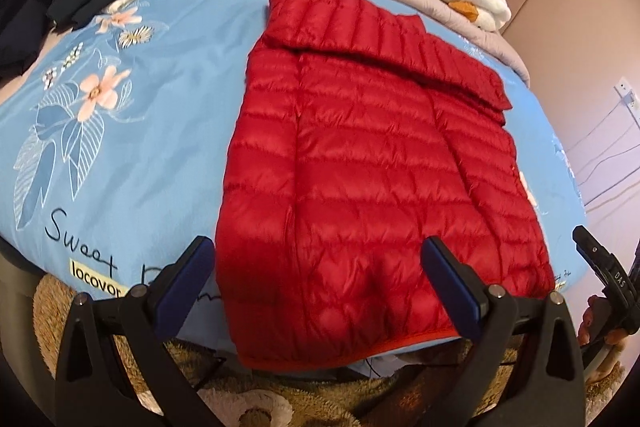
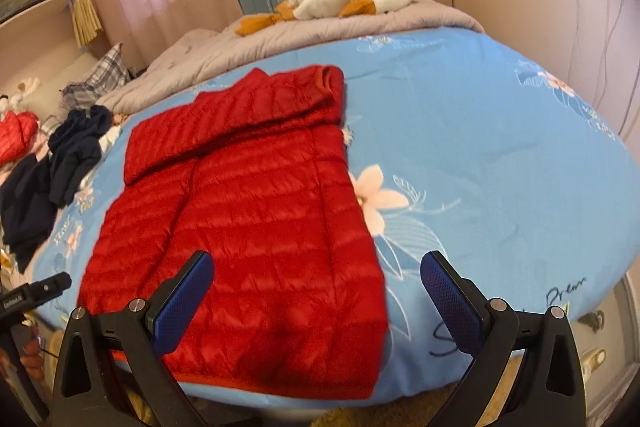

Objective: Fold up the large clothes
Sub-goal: 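Move both open tools to the jacket hem, then close both tools on the jacket hem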

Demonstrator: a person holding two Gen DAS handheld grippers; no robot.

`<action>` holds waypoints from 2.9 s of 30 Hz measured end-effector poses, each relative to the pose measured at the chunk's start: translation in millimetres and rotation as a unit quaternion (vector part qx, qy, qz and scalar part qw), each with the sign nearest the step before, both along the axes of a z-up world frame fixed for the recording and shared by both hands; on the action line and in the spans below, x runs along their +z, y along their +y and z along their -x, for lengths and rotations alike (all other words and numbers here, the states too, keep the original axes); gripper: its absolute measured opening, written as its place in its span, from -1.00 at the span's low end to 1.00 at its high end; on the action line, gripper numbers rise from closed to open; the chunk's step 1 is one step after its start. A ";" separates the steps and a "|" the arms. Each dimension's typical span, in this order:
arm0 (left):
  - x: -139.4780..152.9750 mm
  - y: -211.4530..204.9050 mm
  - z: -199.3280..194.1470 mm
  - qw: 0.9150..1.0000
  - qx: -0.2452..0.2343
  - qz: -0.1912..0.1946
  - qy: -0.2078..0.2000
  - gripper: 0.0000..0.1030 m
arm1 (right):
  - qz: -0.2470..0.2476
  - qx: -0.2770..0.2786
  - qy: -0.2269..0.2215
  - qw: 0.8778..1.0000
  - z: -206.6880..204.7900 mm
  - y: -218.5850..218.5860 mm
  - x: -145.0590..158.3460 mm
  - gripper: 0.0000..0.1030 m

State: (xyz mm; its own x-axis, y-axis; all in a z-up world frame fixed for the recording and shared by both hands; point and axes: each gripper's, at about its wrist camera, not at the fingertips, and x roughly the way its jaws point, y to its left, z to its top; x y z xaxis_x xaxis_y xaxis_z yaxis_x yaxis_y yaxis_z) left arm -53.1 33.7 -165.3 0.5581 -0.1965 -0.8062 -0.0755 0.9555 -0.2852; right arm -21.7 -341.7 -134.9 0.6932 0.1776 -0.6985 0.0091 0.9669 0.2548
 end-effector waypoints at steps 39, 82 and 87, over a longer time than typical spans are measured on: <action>-50.5 6.6 8.6 0.996 -0.025 0.053 0.066 0.97 | -0.028 -0.005 0.107 0.994 4.5 -11.6 -56.0 0.83; -58.3 7.3 4.8 0.984 -0.063 0.161 0.044 -0.51 | -0.030 0.046 0.083 0.995 -0.1 19.8 -57.0 -0.02; -54.1 7.4 7.3 0.984 -0.063 0.161 0.042 -0.59 | -0.031 0.050 0.079 0.995 0.4 19.7 -56.3 -0.18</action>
